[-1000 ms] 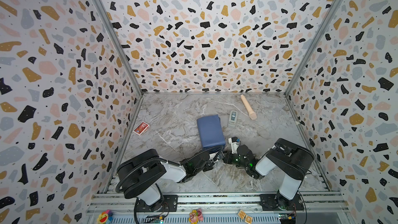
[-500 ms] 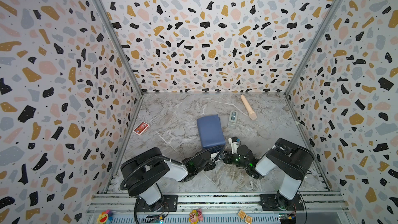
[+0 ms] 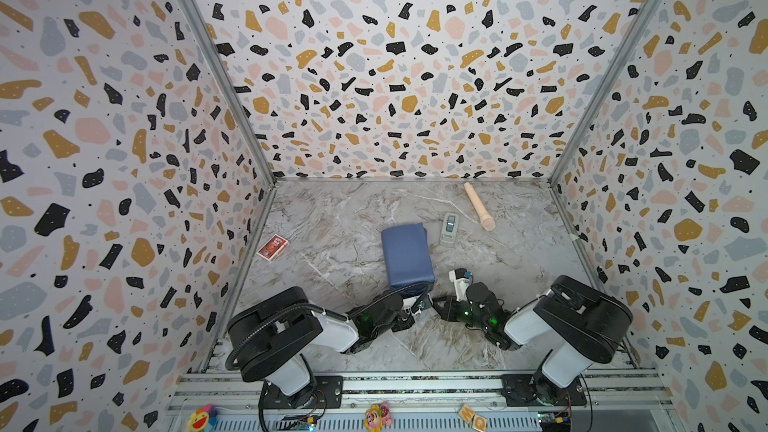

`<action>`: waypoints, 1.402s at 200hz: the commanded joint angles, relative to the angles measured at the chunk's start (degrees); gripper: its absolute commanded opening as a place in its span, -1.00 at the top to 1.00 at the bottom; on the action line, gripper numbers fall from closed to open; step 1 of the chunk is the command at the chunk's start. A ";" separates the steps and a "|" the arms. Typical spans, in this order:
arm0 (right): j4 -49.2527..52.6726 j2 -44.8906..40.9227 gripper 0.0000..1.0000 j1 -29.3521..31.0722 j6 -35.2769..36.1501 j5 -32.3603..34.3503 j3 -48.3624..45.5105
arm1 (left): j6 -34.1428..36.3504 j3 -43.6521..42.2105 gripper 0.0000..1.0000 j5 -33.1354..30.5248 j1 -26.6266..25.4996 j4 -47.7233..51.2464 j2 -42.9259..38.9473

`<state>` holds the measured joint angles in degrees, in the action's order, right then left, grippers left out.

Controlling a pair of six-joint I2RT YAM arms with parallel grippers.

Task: Wrap the gift box in paper

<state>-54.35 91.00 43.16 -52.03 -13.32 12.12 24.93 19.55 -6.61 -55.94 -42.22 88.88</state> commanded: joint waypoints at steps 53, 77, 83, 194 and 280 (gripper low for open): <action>27.49 -24.03 0.23 -5.06 10.96 -2.66 2.96 | -1.15 -2.59 1.00 4.92 0.13 -3.31 -3.71; 28.94 -21.34 -0.10 -5.19 12.27 -2.50 8.24 | -1.51 -2.96 1.00 4.90 0.10 -3.90 -3.96; 28.81 -19.87 -0.16 -5.24 12.51 -2.57 9.46 | -1.56 -2.98 1.00 4.76 0.12 -4.06 -3.92; 31.75 -6.43 -0.13 -5.31 17.40 -0.58 13.85 | -4.91 -2.53 1.00 1.43 1.00 -6.12 -6.53; 33.59 -6.26 -0.05 -5.28 19.81 0.86 12.76 | -8.39 0.50 1.00 2.92 3.72 -4.33 -5.45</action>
<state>-30.72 83.50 38.02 -35.31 -16.19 27.35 19.18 17.65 -4.10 -53.58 -43.35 83.85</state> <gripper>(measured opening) 0.524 0.047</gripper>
